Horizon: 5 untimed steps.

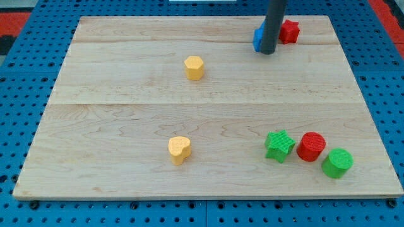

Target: Move your arm towards the green circle

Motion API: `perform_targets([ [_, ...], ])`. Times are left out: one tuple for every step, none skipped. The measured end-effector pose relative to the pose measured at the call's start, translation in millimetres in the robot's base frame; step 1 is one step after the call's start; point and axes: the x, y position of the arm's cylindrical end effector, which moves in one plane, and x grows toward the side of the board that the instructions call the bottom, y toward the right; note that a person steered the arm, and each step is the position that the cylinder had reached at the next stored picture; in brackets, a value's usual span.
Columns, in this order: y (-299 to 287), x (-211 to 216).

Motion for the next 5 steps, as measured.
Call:
perform_targets([
  [37.8,12.0],
  [119.0,89.4],
  [189.4,177.1],
  [155.5,243.3],
  [133.8,246.0],
])
